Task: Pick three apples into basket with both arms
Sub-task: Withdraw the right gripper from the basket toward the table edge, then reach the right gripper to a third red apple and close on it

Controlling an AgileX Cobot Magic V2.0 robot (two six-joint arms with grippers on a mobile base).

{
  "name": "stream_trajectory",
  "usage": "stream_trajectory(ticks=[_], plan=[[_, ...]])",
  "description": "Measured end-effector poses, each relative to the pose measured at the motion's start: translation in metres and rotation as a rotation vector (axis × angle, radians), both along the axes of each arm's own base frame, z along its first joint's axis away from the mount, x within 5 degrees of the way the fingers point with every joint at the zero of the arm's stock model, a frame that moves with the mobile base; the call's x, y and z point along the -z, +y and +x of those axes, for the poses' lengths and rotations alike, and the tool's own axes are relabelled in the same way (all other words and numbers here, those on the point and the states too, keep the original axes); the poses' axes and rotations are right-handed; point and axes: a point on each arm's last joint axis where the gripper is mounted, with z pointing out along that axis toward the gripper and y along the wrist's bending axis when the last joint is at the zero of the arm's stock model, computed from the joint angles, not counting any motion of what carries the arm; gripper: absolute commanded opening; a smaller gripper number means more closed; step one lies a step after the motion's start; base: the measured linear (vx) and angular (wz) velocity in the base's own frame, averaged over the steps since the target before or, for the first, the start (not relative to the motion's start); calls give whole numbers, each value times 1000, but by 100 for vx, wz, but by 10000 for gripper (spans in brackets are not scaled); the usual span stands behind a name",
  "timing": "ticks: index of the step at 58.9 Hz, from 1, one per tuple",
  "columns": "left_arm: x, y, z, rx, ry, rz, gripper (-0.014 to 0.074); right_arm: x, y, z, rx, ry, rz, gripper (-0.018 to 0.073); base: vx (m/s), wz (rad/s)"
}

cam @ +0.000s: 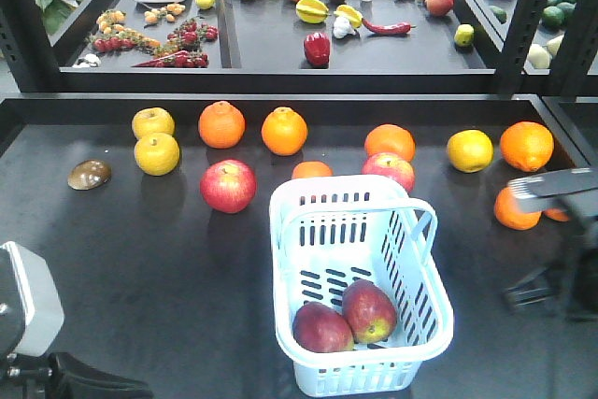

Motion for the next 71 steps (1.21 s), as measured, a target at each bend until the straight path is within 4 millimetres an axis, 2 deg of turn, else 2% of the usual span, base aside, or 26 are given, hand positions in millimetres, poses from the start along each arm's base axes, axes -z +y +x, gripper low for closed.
stream_trajectory(ticks=[11,18,24,33,41,49,71], plan=[[0,0,0,0,0,0,-6,1,-61,-3,286,6,-31,16,0,0],[0,0,0,0,0,0,-6,9,-94,-5,455,25,-17,96,0,0],[0,0,0,0,0,0,-6,22,-119,-10,564,92,-8,241,0,0],[0,0,0,0,0,0,-6,43,-140,-15,691,209,28,500,0,0],[0,0,0,0,0,0,-6,57,-151,-16,741,276,37,636,0,0],[0,0,0,0,0,0,-6,68,-155,-12,740,291,34,653,0,0],[0,0,0,0,0,0,-6,97,-166,3,744,273,16,585,0,0]])
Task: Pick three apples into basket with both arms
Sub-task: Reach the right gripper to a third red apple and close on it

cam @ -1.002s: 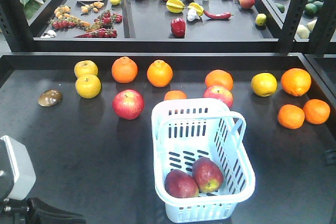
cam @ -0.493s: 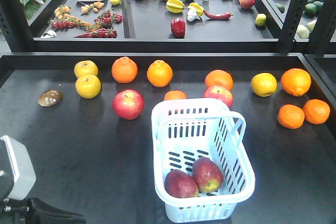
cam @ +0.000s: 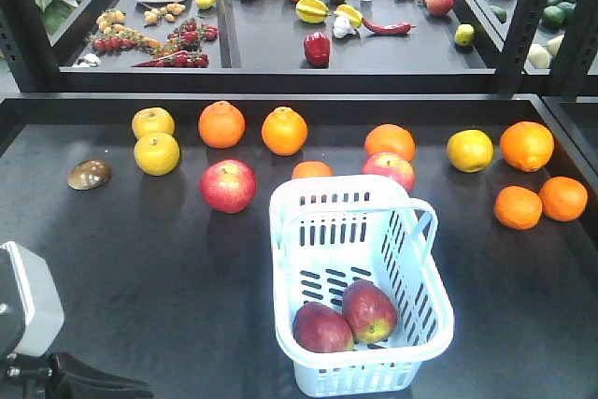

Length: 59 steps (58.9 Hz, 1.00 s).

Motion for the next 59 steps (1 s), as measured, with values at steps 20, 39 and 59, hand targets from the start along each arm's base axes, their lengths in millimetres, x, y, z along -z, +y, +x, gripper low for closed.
stream_trajectory(ticks=[20,39,59], plan=[[0,0,0,0,0,0,-6,29,-6,10,-15,14,11,585,0,0],[0,0,0,0,0,0,-6,50,-10,18,-26,-6,11,581,0,0],[0,0,0,0,0,0,-6,55,-10,19,-25,-6,15,298,0,0]])
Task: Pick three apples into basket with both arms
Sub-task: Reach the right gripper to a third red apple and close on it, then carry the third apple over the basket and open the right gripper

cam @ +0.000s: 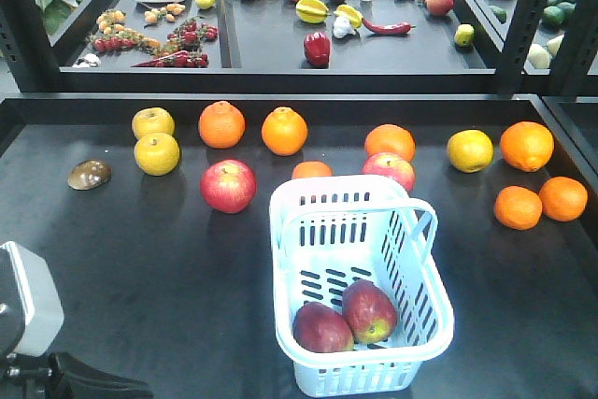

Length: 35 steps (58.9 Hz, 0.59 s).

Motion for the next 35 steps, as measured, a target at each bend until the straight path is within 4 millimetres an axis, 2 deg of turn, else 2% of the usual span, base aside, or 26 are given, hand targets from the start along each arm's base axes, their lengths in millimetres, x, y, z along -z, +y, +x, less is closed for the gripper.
stream_trajectory(ticks=[11,19,35], plan=[[0,0,0,0,0,0,-6,-6,7,2,-10,-40,69,-11,0,0],[0,0,0,0,0,0,-6,-27,16,8,-45,-163,125,-10,0,0],[0,0,0,0,0,0,-6,-93,44,9,-140,-455,261,-6,0,0]])
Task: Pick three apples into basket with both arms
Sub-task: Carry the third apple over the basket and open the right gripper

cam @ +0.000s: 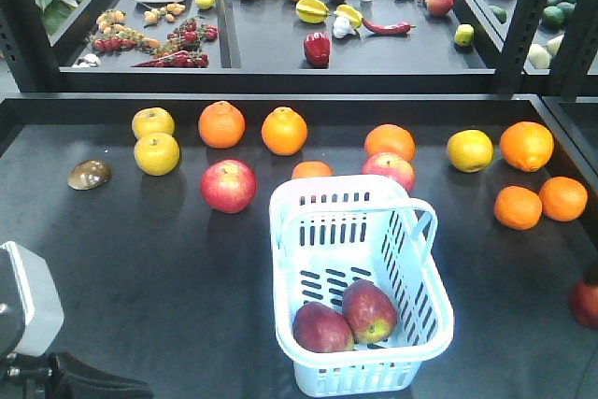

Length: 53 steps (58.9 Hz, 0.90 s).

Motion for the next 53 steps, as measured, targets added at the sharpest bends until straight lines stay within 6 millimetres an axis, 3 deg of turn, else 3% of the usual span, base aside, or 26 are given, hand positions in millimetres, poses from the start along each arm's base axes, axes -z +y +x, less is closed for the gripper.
stream_trajectory(ticks=[16,26,44,53], plan=[[0,0,0,0,0,0,-6,-61,40,-15,-191,-262,188,-5,0,0],[0,0,0,0,0,0,-6,-84,72,-23,-329,-332,213,-5,0,0],[0,0,0,0,0,0,-6,-86,173,-21,-656,-346,203,15,0,0],[0,0,0,0,0,0,-6,-75,207,-14,-719,-358,161,141,0,0]])
